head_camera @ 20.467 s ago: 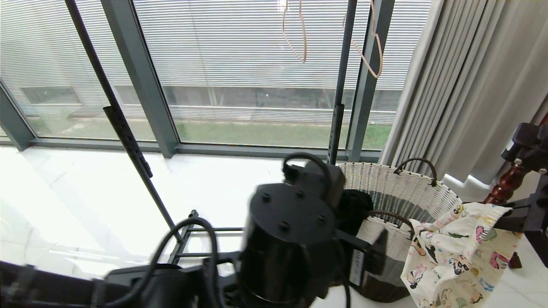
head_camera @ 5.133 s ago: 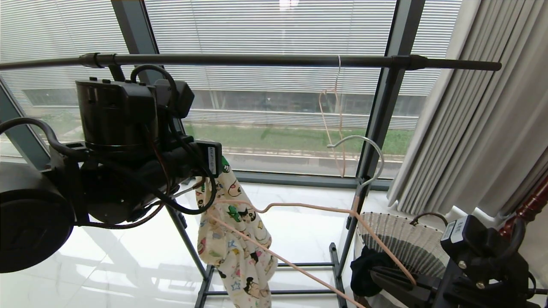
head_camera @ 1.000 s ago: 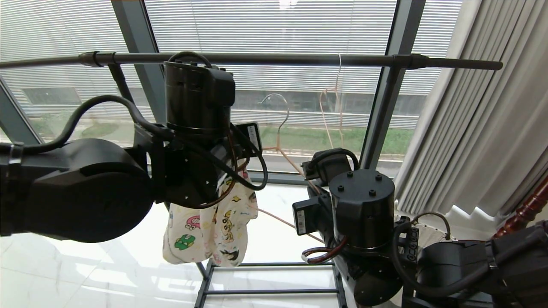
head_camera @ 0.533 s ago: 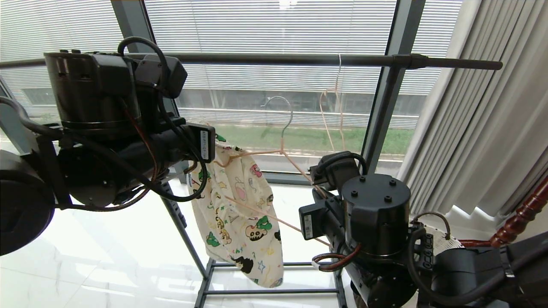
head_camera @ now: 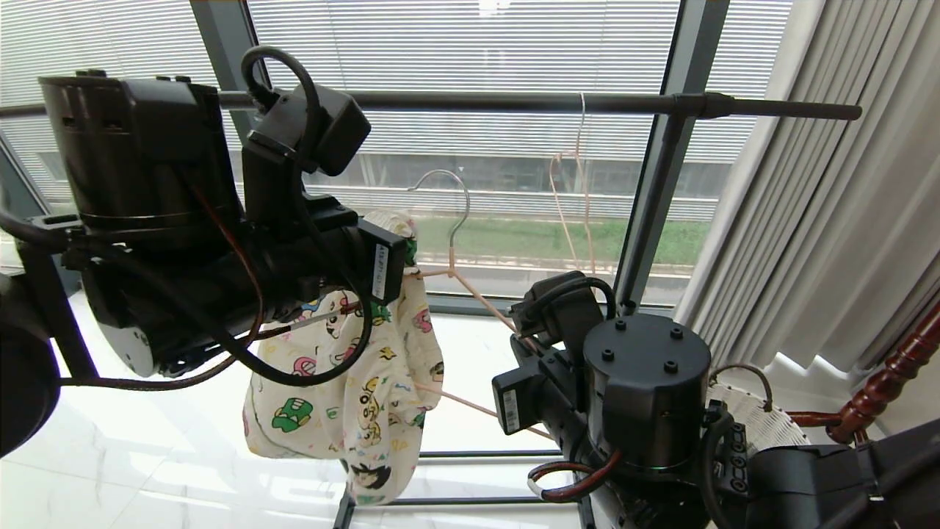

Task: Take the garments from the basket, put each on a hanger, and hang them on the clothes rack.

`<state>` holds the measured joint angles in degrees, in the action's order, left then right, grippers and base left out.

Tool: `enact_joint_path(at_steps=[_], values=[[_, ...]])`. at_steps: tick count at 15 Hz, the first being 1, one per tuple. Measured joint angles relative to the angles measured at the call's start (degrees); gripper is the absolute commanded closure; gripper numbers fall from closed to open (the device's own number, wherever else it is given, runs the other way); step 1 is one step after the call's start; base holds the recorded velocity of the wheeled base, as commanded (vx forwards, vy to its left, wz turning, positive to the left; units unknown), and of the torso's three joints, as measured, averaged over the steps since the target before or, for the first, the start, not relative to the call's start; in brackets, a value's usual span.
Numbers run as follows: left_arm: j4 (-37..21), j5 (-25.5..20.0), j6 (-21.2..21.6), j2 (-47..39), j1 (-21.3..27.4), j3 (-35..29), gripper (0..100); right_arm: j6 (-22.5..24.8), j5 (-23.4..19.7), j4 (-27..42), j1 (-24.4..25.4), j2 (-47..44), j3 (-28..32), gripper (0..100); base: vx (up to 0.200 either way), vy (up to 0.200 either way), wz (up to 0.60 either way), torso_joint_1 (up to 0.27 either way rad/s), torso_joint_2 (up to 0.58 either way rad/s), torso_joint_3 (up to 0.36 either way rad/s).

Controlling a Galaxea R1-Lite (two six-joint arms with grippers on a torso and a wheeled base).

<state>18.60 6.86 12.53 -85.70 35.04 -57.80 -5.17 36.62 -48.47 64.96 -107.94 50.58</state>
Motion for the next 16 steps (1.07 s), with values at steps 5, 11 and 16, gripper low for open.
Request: enact_joint_path(at_steps=[5, 11, 16], values=[[-0.11, -2.93, 0.05, 2.90, 1.79, 2.97, 100, 0.50, -0.85, -0.83, -0.30, -1.74, 0.74, 100, 0.000, 0.000, 0.00, 0.000, 0.00, 0.000], [-0.02, -2.73, 1.37, 3.79, 1.06, 3.69, 0, 3.29, -0.83, -5.63, -0.30, -1.94, 0.90, 100, 0.000, 0.000, 0.00, 0.000, 0.00, 0.000], [-0.09, -2.74, 14.20, 4.50, -5.66, 2.36, 0, 5.41, -0.82, -8.44, -0.30, -1.94, -0.77, 100, 0.000, 0.000, 0.00, 0.000, 0.00, 0.000]])
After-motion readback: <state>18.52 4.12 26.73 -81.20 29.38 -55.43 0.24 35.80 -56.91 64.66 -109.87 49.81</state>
